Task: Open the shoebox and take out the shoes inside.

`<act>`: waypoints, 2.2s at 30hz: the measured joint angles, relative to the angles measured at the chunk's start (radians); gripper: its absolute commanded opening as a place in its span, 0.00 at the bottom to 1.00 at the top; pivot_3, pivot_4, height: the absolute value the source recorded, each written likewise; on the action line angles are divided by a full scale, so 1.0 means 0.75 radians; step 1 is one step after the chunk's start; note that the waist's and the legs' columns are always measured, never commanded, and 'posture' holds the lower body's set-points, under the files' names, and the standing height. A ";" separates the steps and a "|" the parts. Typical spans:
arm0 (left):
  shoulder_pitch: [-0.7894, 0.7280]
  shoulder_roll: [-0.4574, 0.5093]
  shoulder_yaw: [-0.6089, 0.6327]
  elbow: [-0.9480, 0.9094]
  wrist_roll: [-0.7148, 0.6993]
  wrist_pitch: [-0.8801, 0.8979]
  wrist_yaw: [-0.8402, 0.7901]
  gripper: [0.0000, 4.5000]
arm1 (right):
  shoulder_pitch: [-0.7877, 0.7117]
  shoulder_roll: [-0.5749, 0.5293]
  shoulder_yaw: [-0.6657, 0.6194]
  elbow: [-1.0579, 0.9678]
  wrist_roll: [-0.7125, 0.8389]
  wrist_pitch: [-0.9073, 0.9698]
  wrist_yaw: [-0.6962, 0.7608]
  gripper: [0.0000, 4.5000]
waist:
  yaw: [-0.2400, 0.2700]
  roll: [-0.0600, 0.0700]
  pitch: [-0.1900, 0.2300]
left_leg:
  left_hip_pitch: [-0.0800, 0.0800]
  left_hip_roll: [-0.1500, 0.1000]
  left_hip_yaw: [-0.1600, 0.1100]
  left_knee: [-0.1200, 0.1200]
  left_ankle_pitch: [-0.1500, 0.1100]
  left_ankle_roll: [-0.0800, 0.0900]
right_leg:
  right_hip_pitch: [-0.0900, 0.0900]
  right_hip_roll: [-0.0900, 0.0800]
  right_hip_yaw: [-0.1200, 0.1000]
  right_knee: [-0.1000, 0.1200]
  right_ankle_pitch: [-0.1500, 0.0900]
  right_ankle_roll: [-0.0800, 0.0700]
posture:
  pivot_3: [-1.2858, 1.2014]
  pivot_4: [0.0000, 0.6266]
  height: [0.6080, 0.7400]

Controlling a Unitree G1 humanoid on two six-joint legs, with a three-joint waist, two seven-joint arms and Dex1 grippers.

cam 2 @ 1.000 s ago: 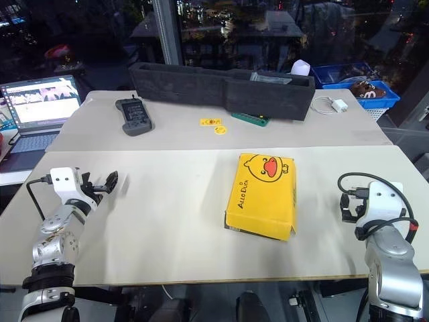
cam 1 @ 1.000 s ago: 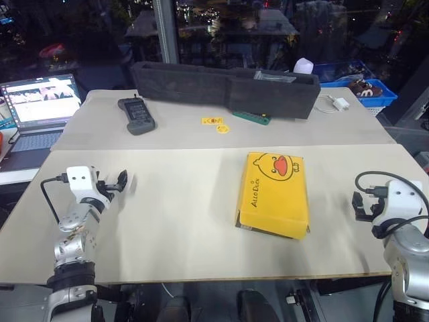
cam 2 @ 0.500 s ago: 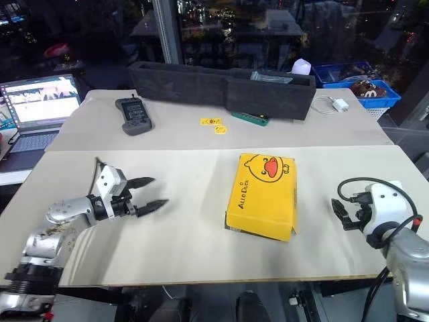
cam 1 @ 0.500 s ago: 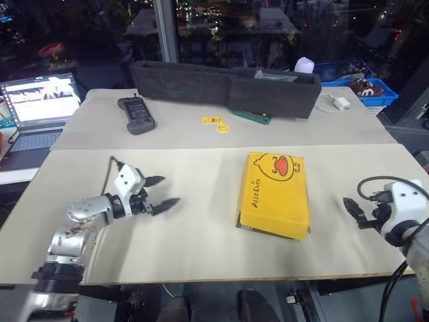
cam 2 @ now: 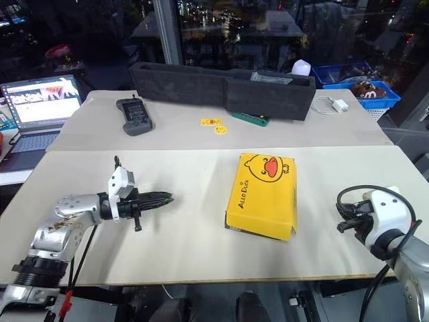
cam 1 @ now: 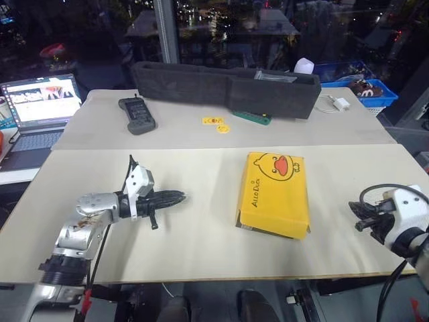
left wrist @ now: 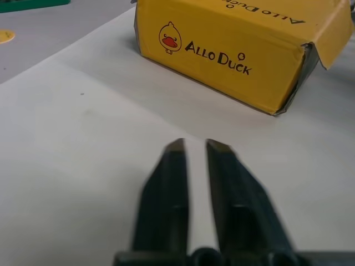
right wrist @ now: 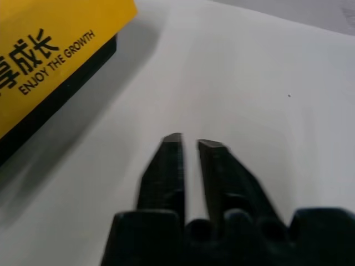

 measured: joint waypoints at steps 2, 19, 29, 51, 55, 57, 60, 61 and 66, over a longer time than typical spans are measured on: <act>-0.033 -0.031 -0.047 0.014 0.032 -0.018 -0.002 0.00 | -0.014 -0.016 0.050 -0.001 -0.007 0.014 0.003 0.02 | 0.000 0.000 0.000 | 0.000 0.000 0.000 0.000 0.000 0.000 | 0.000 0.000 0.000 0.000 0.000 0.000 | 0.52 0.24 0.81; -0.326 -0.367 -0.419 0.218 0.320 -0.195 -0.045 0.00 | -0.494 -0.099 0.682 0.316 -0.324 -0.092 0.102 0.02 | -0.003 -0.001 0.000 | -0.003 -0.002 0.000 0.008 -0.002 0.003 | 0.001 0.001 0.002 0.000 0.002 0.004 | 0.52 0.24 0.81; -0.294 -0.286 -0.319 0.195 0.362 -0.156 -0.022 0.00 | -0.747 0.077 0.817 0.411 -0.420 -0.092 0.173 0.02 | -0.037 0.000 0.000 | -0.002 -0.001 0.000 0.008 -0.002 0.004 | -0.001 0.002 0.003 0.001 0.002 0.004 | 0.52 0.24 0.81; 0.361 0.181 0.098 -0.484 0.161 0.264 0.044 0.00 | -0.982 0.403 1.142 0.577 -0.511 -0.246 0.406 0.02 | -0.053 0.000 0.000 | 0.000 0.003 0.000 0.004 -0.004 0.006 | -0.005 0.005 0.004 0.006 0.000 0.000 | 0.52 0.24 0.81; 0.291 0.169 0.117 -0.473 0.145 0.259 0.080 0.00 | -0.963 0.368 1.135 0.571 -0.511 -0.257 0.424 0.02 | -0.040 0.000 0.000 | 0.001 0.003 0.000 0.004 -0.004 0.006 | -0.004 0.005 0.004 0.006 0.000 0.000 | 0.52 0.24 0.81; 0.264 0.163 0.117 -0.445 0.144 0.240 0.094 0.00 | -0.938 0.357 1.134 0.570 -0.510 -0.257 0.430 0.02 | -0.037 0.000 0.000 | 0.001 0.003 0.000 0.004 -0.004 0.006 | -0.004 0.005 0.004 0.006 0.000 0.000 | 0.52 0.24 0.81; 0.229 0.155 0.106 -0.383 0.154 0.200 0.109 0.00 | -0.926 0.350 1.129 0.555 -0.507 -0.254 0.431 0.02 | -0.036 0.000 0.000 | 0.001 0.002 0.000 0.004 -0.004 0.006 | -0.004 0.005 0.004 0.005 0.000 0.000 | 0.52 0.24 0.81; 0.225 0.155 0.096 -0.370 0.165 0.188 0.110 0.00 | -0.924 0.349 1.126 0.548 -0.507 -0.252 0.431 0.02 | -0.036 0.000 0.000 | 0.000 0.002 0.000 0.004 -0.004 0.006 | -0.004 0.005 0.004 0.005 0.000 0.000 | 0.52 0.24 0.81; 0.206 0.155 0.066 -0.340 0.166 0.174 0.100 0.00 | -0.910 0.339 1.109 0.518 -0.506 -0.241 0.428 0.02 | -0.035 0.000 0.001 | -0.001 0.002 0.000 0.004 -0.004 0.006 | -0.005 0.004 0.004 0.005 0.000 0.000 | 0.52 0.24 0.81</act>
